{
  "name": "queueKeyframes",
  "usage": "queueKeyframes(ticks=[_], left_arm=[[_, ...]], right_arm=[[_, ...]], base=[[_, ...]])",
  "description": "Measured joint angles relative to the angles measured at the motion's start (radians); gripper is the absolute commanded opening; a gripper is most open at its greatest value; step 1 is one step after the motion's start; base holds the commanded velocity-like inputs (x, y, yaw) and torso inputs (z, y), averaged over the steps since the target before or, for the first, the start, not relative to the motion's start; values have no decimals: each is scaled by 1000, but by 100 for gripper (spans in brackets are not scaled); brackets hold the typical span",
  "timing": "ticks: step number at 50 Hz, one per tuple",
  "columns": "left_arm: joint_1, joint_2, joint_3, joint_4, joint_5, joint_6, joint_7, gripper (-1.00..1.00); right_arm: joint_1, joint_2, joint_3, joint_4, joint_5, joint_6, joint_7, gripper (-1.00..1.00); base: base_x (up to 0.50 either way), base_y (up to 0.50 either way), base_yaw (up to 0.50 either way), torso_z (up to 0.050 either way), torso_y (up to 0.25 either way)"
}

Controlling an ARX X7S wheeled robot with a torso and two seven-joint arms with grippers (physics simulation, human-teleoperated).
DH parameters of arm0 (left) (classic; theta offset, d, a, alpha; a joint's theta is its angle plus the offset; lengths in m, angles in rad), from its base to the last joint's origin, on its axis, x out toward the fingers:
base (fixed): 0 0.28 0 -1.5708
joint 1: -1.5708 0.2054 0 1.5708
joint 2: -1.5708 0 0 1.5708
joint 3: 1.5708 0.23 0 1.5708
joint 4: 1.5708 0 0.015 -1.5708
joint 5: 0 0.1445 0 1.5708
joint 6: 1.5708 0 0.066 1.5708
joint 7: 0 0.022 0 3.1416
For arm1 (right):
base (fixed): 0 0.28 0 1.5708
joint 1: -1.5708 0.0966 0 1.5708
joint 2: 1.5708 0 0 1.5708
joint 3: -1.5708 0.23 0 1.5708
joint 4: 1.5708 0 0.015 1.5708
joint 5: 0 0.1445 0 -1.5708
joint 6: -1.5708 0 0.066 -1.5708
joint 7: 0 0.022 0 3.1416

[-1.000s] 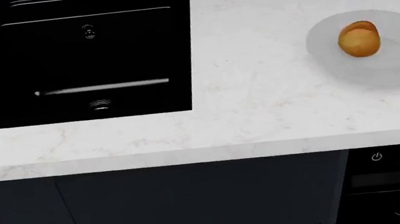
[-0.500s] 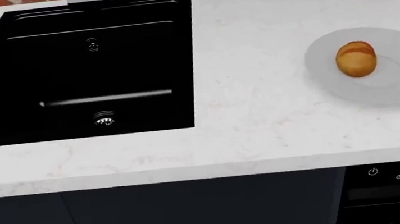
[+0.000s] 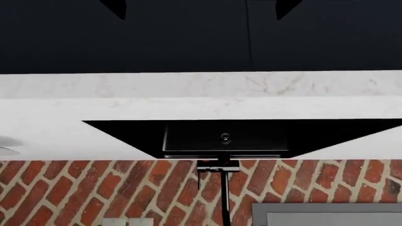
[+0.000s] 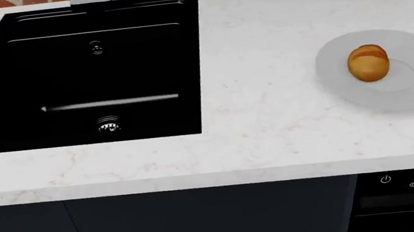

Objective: Place all breads on the cutting board.

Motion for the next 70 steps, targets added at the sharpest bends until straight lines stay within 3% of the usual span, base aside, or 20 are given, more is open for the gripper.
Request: queueKeyframes(ticks=[70], left_arm=[[-9, -53, 62, -8, -54, 15, -62, 100]], right_arm=[[8, 53, -67, 8, 54, -17, 60, 100]], base=[[0, -384, 0, 0, 0]])
